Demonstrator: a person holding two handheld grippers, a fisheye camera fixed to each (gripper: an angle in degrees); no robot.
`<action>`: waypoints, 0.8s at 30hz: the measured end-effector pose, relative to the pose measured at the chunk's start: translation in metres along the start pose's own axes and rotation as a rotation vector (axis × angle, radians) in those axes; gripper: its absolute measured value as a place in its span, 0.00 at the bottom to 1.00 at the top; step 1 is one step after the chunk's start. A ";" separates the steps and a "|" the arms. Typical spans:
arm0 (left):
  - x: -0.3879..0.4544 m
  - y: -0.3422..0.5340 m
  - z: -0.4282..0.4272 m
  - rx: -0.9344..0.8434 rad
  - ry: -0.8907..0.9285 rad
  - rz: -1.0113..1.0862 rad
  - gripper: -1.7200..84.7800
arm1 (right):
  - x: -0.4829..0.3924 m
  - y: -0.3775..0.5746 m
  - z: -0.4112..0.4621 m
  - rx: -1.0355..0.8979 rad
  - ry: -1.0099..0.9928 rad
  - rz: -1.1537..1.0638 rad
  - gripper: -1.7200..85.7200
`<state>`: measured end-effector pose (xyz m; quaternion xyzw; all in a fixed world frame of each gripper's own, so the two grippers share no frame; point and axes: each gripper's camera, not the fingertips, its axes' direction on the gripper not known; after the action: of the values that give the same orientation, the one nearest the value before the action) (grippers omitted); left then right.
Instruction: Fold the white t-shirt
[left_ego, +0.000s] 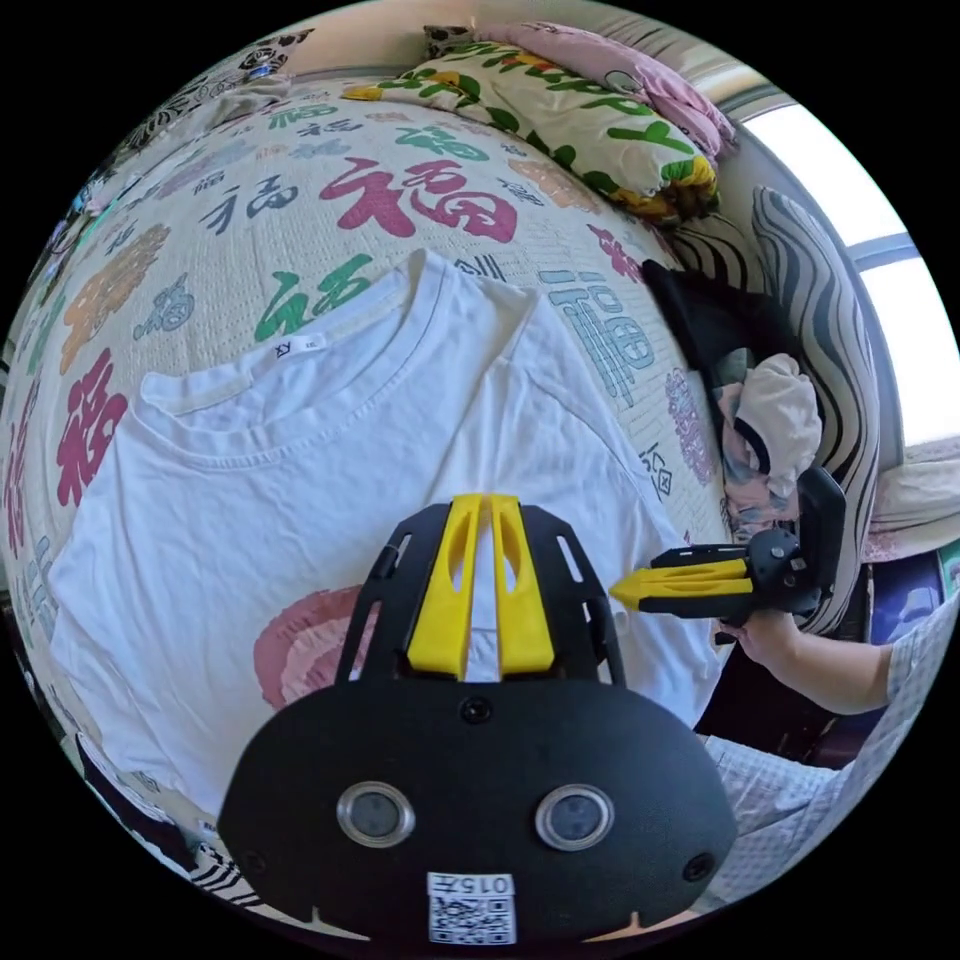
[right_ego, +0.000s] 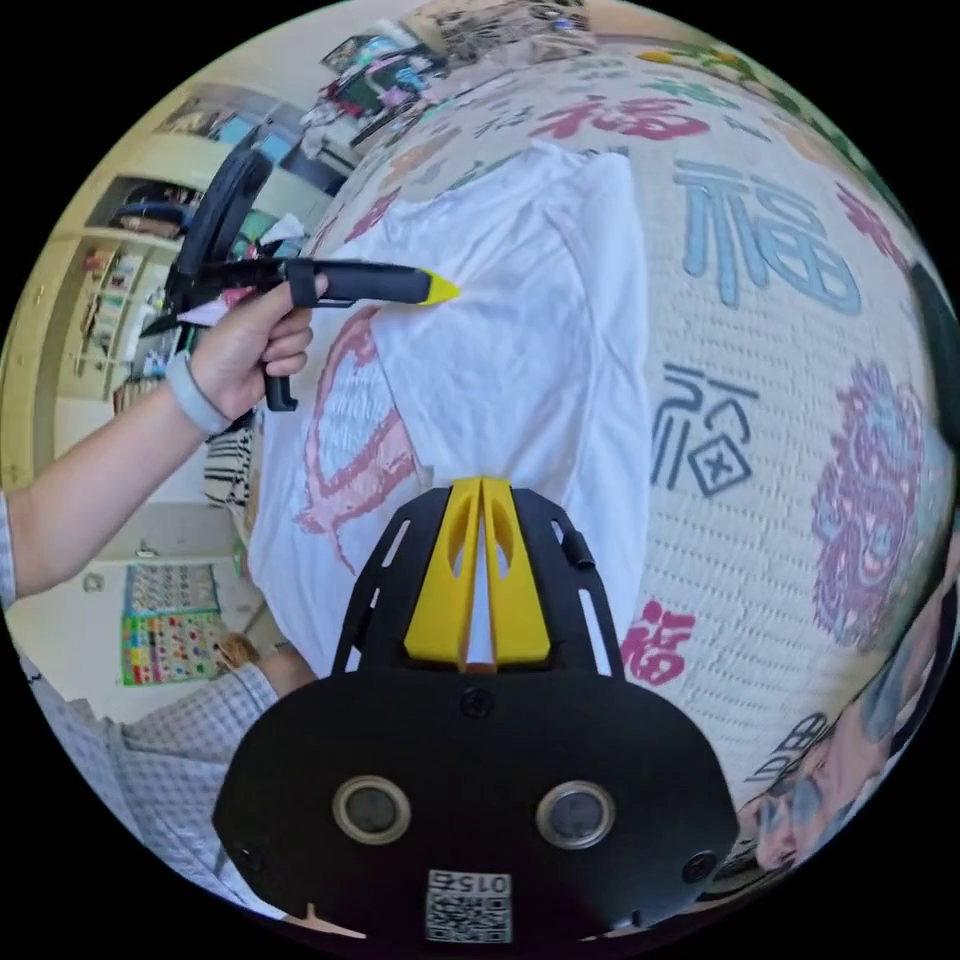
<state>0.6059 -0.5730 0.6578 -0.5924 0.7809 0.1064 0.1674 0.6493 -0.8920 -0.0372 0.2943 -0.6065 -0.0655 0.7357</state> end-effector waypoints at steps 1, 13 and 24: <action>-0.007 0.003 -0.002 -0.008 0.017 -0.027 0.03 | 0.006 0.002 0.000 0.003 -0.017 0.019 0.02; -0.005 -0.070 0.015 -0.036 0.030 0.073 0.06 | 0.104 -0.013 0.019 0.072 -0.006 0.141 0.07; -0.048 -0.040 0.028 0.052 0.054 0.011 0.06 | 0.172 -0.002 0.070 0.142 0.002 0.187 0.03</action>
<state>0.6596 -0.5307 0.6518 -0.5861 0.7908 0.0709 0.1613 0.6286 -0.9959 0.1152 0.2881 -0.6335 0.0470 0.7166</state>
